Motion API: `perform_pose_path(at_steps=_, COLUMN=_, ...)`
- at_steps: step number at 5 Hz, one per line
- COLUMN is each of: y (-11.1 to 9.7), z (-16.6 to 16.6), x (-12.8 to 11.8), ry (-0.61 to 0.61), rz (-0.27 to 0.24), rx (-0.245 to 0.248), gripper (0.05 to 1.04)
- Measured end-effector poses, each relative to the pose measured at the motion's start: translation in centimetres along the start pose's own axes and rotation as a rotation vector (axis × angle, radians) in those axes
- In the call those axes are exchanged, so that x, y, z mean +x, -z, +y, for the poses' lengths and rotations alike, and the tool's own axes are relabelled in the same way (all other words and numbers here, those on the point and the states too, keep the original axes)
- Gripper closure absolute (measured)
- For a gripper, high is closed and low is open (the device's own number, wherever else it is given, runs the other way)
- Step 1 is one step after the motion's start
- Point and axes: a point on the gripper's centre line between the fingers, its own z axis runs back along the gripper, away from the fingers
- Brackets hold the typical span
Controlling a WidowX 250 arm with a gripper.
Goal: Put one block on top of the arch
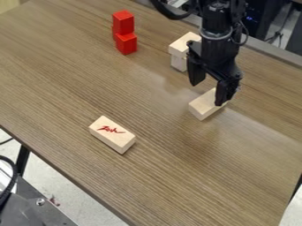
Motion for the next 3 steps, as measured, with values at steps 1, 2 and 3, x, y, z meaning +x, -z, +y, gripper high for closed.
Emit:
perform_pose_path(at_steps=1, y=0.24, z=-0.05, x=-0.2, ry=-0.004, rz=-0.002, rx=0.005, gripper=0.084)
perform_pose_path(at_steps=2, y=0.32, z=-0.05, x=-0.13, ry=-0.013, rz=-0.011, rx=0.005, gripper=0.084)
perform_pose_path(at_steps=3, y=0.45, z=-0.07, x=-0.28, ry=-0.013, rz=-0.011, rx=0.006, gripper=0.084)
